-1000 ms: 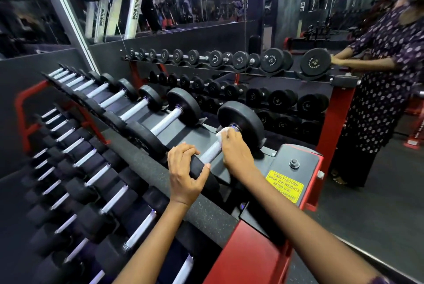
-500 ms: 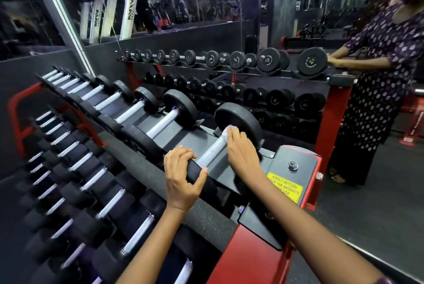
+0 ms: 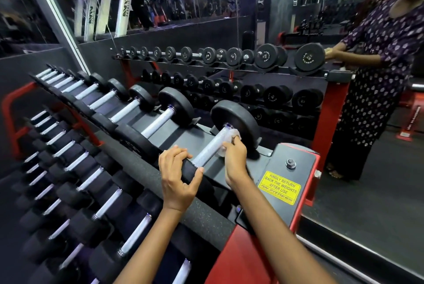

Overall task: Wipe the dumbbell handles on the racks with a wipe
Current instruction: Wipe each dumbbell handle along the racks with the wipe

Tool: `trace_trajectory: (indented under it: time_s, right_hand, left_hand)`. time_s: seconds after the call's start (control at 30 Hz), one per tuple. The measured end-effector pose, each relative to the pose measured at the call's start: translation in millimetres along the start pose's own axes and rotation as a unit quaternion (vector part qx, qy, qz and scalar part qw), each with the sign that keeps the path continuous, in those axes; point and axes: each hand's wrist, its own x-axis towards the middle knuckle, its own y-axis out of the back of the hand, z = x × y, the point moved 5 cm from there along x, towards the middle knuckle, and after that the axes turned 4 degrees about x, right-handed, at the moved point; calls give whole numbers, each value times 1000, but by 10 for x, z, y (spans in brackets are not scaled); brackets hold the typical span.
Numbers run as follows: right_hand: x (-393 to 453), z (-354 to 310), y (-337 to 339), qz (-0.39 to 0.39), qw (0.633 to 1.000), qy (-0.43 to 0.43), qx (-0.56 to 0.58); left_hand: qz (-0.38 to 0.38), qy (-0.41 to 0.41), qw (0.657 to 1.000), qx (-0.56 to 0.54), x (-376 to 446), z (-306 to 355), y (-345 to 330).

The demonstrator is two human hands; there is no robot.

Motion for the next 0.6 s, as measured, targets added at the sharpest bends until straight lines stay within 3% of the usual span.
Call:
trace_trajectory:
  time_s: [0.07, 0.13, 0.33, 0.47, 0.6]
  right_hand:
    - [15, 18, 11, -35, 987, -55, 149]
    - [13, -9, 80, -46, 973, -74, 213]
    - [130, -6, 72, -44, 954, -140, 261]
    - [108, -35, 181, -78, 939, -139, 305]
    - [120, -59, 60, -94, 946, -143, 276]
  left_hand:
    - [-3, -4, 1000, 4, -9, 7, -1]
    - [-1, -12, 1000, 8, -18, 14, -3]
    - [0, -2, 1000, 13, -6, 1, 3]
    - [2, -14, 1000, 7, -8, 20, 5]
    - [-1, -2, 1000, 11, -2, -9, 1]
